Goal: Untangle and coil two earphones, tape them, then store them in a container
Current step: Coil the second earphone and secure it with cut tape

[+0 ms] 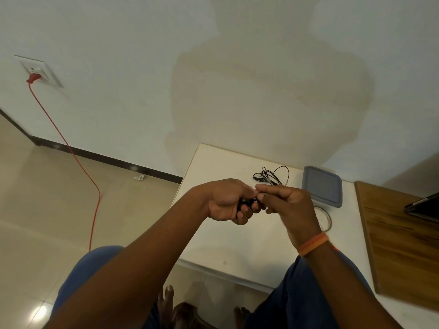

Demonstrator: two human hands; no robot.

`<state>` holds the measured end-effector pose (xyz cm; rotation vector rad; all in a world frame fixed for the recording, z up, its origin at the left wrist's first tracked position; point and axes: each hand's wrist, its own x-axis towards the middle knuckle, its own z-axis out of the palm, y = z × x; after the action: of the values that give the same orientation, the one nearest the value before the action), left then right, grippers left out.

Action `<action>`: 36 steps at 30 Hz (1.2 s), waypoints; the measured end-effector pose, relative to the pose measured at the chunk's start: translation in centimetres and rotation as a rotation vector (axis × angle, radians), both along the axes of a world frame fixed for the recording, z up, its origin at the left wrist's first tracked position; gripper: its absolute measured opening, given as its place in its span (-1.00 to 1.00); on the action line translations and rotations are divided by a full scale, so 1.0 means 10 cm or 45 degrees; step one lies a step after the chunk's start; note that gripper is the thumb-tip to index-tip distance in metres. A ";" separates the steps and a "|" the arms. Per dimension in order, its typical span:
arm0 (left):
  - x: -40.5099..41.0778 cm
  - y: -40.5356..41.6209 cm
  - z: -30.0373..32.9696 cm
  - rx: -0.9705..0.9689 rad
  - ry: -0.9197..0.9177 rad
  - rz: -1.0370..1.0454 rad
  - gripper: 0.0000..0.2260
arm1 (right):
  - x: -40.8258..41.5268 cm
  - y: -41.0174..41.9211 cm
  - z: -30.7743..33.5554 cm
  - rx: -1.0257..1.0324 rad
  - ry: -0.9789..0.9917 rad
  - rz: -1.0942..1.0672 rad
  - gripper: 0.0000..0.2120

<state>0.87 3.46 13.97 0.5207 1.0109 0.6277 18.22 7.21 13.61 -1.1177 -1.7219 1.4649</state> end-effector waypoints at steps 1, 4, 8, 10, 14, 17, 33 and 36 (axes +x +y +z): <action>0.00 0.00 0.00 -0.014 0.000 -0.002 -0.73 | 0.01 0.01 0.00 -0.303 0.115 -0.008 -0.81; 0.00 0.00 -0.02 -0.052 0.017 0.005 -0.73 | 0.05 0.07 -0.04 -0.689 0.197 -0.048 -0.85; -0.03 0.01 -0.01 -0.087 0.024 0.043 -0.72 | 0.07 0.08 -0.01 -0.516 0.189 -0.049 -0.86; -0.02 0.02 -0.01 -0.127 0.018 0.040 -0.72 | 0.04 0.03 0.01 -0.197 0.121 -0.092 -0.83; 0.03 0.03 -0.06 -0.228 -0.028 0.088 -0.70 | -0.06 -0.08 -0.04 0.966 -0.398 -0.143 -0.80; 0.04 0.04 -0.08 -0.247 -0.090 0.187 -0.69 | -0.12 -0.15 -0.06 1.352 -0.603 -0.092 -0.83; 0.04 0.00 -0.04 -0.126 -0.096 0.187 -0.71 | -0.13 -0.15 -0.05 1.045 -0.607 -0.108 -0.86; 0.05 0.00 -0.05 -0.111 -0.064 0.187 -0.72 | -0.13 -0.17 -0.05 1.181 -0.729 -0.070 -0.84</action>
<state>1.40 3.42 13.50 0.3549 1.0302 0.7205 16.92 5.50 13.07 -1.0540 -2.3326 0.1692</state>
